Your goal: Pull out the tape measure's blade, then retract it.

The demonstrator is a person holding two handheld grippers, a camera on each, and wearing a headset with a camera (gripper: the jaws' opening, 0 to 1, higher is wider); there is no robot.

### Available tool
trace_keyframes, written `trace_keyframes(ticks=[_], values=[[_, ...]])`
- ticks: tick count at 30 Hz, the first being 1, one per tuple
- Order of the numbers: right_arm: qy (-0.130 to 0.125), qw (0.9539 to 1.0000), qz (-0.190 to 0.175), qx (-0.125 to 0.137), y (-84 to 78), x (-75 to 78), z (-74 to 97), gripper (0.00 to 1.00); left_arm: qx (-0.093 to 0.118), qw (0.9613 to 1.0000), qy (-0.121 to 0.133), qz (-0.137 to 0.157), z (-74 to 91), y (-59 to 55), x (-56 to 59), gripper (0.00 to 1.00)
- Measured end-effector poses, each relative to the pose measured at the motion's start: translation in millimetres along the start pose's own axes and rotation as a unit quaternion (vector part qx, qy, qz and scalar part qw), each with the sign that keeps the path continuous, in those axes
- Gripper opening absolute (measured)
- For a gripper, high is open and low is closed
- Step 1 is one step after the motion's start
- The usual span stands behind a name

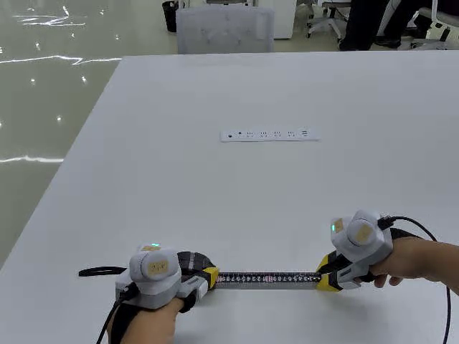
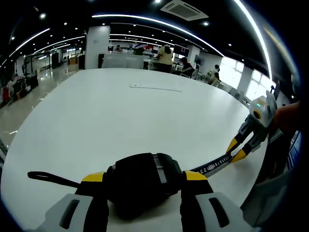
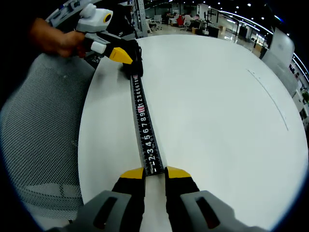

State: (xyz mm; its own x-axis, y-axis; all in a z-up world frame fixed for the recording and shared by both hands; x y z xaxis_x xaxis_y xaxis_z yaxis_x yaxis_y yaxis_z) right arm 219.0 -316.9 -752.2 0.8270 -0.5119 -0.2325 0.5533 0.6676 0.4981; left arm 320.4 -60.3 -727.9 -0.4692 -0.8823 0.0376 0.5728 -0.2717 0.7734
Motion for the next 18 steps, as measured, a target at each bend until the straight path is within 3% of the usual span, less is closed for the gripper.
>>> trace_keyframes(ticks=[18], values=[[0.001,1.0000,0.000,0.004,9.4,-0.1,-6.8,0.14,-0.001,1.0000,0.000,0.000,-0.9,0.0,0.0,0.56]])
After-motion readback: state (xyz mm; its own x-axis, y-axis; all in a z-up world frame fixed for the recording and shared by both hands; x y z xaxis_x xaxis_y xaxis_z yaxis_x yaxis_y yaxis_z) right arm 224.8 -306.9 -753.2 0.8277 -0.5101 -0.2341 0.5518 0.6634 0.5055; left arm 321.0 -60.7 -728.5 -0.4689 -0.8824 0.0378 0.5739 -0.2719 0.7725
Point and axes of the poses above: the centre of the closed fingertips' face, and the gripper's own axes: z roughly backward along the fingers, x roughly to its right, y roughly out of its top, the point moved 5 cm from there along z, roughly backward along the fingers, and after that the axes turned 11 degrees about y, right-handed, at the moved point
